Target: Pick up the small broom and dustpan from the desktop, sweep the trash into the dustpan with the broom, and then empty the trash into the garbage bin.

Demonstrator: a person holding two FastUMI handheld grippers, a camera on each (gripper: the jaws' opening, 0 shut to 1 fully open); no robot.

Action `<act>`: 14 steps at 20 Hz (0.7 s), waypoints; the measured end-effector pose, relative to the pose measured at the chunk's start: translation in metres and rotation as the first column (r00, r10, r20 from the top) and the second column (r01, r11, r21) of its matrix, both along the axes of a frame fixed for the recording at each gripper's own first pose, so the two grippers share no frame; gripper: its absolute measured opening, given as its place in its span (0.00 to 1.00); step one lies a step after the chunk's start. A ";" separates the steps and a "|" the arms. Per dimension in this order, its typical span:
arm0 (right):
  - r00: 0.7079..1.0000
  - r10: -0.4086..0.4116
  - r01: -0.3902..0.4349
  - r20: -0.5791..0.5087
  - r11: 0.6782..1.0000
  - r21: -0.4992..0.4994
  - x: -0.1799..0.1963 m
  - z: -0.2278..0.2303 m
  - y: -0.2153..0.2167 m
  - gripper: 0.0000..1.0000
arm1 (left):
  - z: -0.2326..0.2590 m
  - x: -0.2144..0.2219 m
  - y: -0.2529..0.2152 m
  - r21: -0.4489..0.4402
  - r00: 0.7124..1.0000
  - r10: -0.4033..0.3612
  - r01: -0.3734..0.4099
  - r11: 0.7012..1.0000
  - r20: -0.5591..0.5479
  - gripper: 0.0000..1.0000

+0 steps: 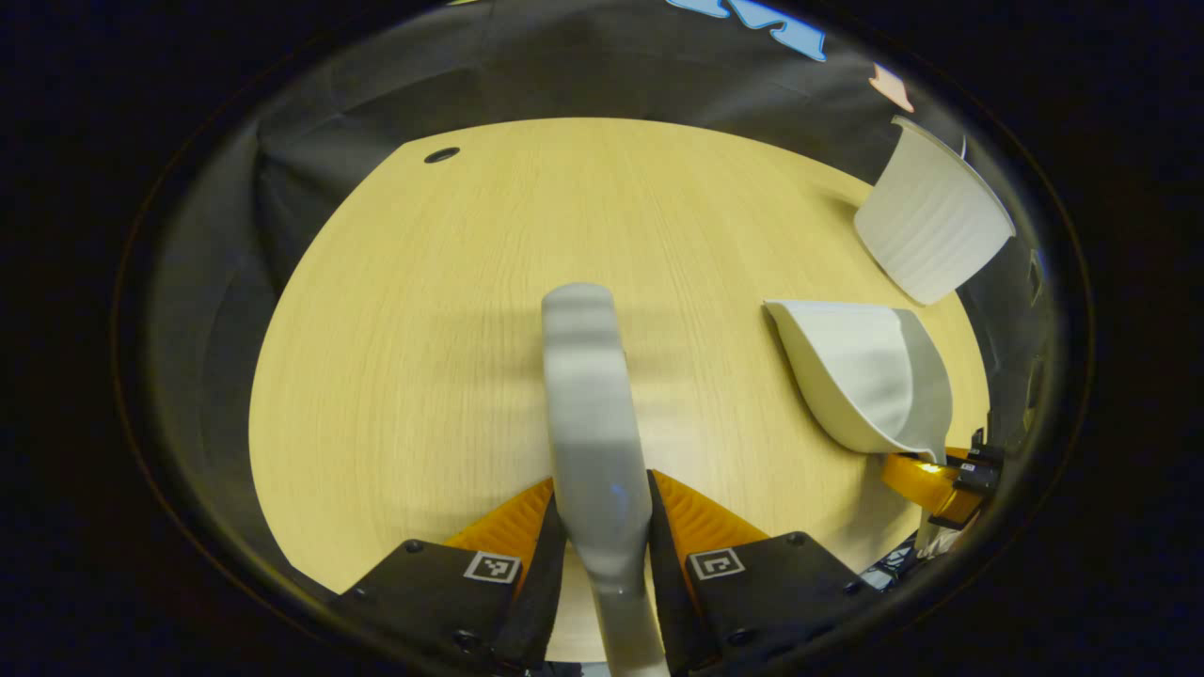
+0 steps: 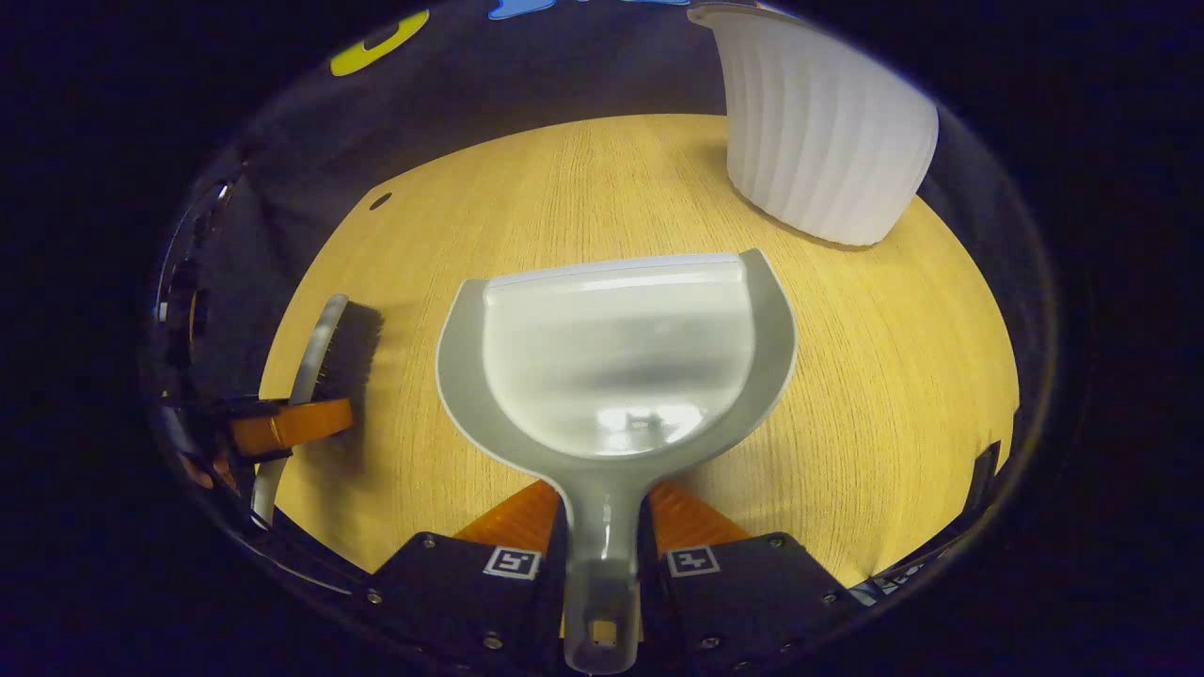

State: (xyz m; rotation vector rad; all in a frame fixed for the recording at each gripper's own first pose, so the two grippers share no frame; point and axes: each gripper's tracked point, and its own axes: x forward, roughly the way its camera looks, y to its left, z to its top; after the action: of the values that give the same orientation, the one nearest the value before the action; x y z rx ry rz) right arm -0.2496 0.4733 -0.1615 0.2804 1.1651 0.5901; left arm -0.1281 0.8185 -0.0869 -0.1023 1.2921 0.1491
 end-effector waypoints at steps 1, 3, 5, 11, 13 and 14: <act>1.000 0.003 -0.003 -0.001 1.000 0.002 0.000 0.001 -0.001 0.34 | 0.001 0.001 0.000 0.002 1.000 0.004 -0.004 1.000 0.001 0.50; 1.000 0.010 -0.010 0.001 1.000 0.001 0.000 0.001 0.000 0.35 | 0.006 0.005 0.003 0.019 1.000 -0.010 0.010 1.000 0.014 0.55; 1.000 0.014 -0.014 0.006 1.000 0.006 0.002 0.004 -0.003 0.38 | 0.012 0.010 0.007 0.041 0.999 -0.023 0.022 0.999 0.029 0.53; 0.999 0.025 -0.026 0.048 1.000 0.009 0.005 0.024 -0.015 0.80 | 0.050 0.029 0.011 0.067 0.992 -0.027 0.019 0.998 0.124 0.84; 0.996 0.021 -0.022 0.090 1.000 0.013 0.010 0.037 -0.024 0.86 | 0.071 0.042 0.014 0.078 0.980 -0.016 0.001 0.997 0.198 0.92; 0.993 0.014 -0.017 0.114 1.000 0.020 0.015 0.045 -0.028 0.94 | 0.083 0.048 0.015 0.079 0.972 -0.007 -0.012 0.997 0.236 0.95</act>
State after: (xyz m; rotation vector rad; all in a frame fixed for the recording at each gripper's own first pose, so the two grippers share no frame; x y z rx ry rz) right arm -0.2346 0.4451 -0.1162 0.2524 1.0526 0.6244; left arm -0.0797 0.8334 -0.0041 -0.0511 1.0469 0.1852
